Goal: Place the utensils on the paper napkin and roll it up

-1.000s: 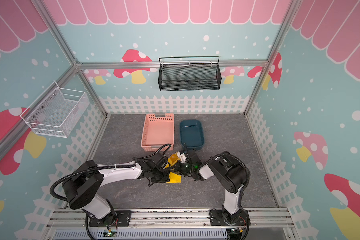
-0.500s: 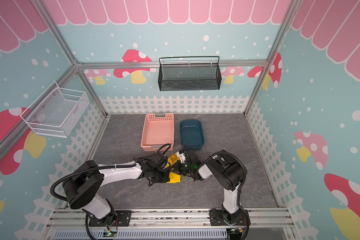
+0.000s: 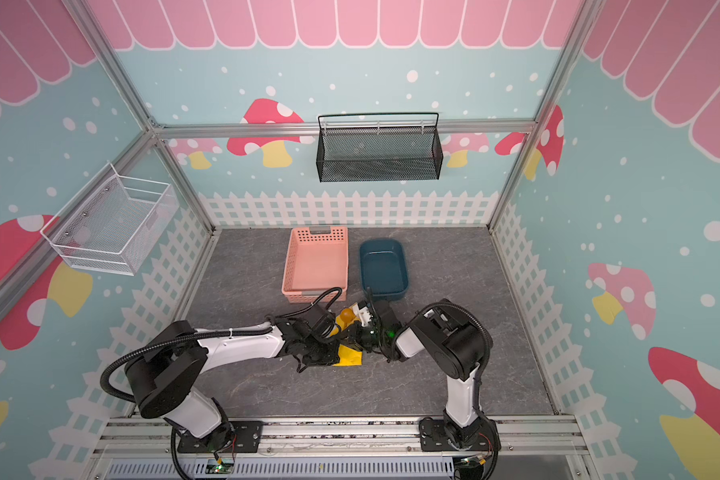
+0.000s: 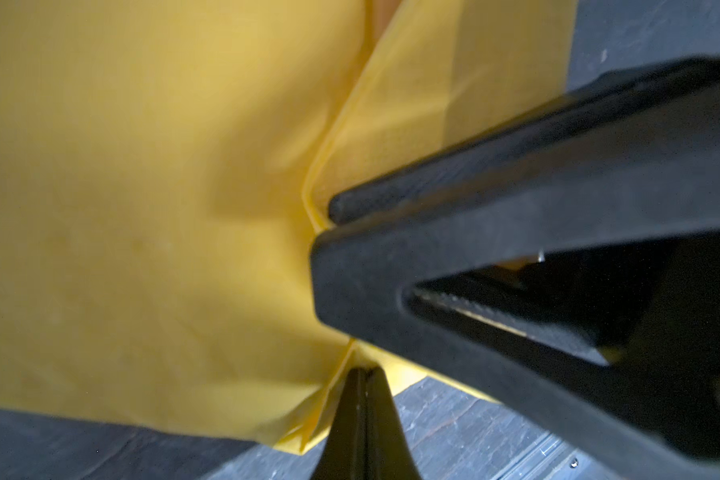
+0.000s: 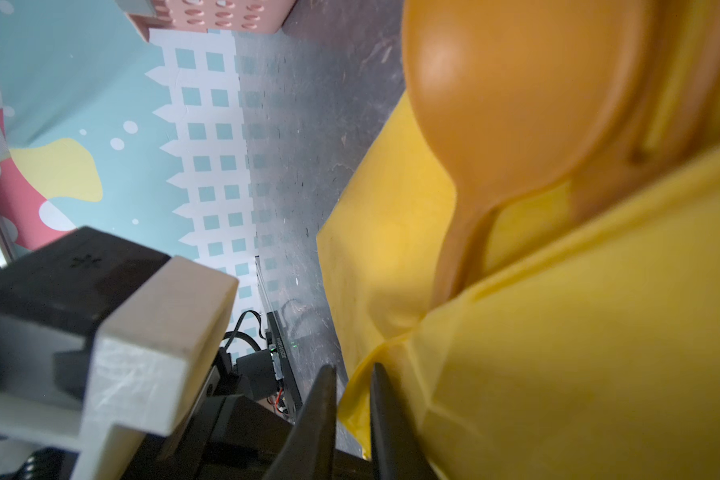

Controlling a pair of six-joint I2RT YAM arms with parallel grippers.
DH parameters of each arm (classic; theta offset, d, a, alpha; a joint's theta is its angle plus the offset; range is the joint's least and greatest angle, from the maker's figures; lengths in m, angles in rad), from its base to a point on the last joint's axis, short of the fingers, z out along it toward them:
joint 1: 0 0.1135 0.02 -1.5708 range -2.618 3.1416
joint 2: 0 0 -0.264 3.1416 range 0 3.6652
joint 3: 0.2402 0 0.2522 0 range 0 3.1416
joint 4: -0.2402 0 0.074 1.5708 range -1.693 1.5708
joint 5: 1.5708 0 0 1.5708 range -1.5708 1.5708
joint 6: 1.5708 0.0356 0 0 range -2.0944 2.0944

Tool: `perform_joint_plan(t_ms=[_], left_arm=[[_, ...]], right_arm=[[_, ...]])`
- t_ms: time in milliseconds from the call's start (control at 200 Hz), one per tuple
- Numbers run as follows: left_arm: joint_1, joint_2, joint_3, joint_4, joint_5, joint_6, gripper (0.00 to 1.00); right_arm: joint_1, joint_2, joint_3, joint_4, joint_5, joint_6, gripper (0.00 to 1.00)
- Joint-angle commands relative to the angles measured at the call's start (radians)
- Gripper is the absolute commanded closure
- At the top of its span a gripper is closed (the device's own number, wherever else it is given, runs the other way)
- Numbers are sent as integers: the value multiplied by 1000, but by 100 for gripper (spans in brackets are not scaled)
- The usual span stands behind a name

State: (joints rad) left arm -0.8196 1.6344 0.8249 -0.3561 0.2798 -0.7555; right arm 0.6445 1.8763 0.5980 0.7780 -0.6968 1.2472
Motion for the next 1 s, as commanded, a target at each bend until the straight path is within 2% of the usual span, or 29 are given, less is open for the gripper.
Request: perform_joint_plan(t_ms=[0, 190, 400, 560, 715, 831, 991], left_arm=[[3, -40, 3, -25, -42, -7, 100], [33, -119, -13, -64, -119, -13, 100], [114, -183, -49, -64, -119, -12, 100], [143, -154, -9, -58, -86, 10, 100], [143, -88, 49, -33, -48, 14, 100], [143, -38, 80, -10, -20, 10, 100], [143, 22, 89, 20, 21, 5, 100]], right_arm=[[10, 15, -6, 14, 3, 4, 75], [10, 47, 1, -7, -3, 1, 69], [9, 38, 6, -31, 1, -12, 69], [11, 43, 7, -31, -2, -10, 77], [11, 44, 8, -31, -4, -9, 92], [11, 47, 9, -31, -7, -9, 99], [11, 49, 10, -34, -10, -11, 100]])
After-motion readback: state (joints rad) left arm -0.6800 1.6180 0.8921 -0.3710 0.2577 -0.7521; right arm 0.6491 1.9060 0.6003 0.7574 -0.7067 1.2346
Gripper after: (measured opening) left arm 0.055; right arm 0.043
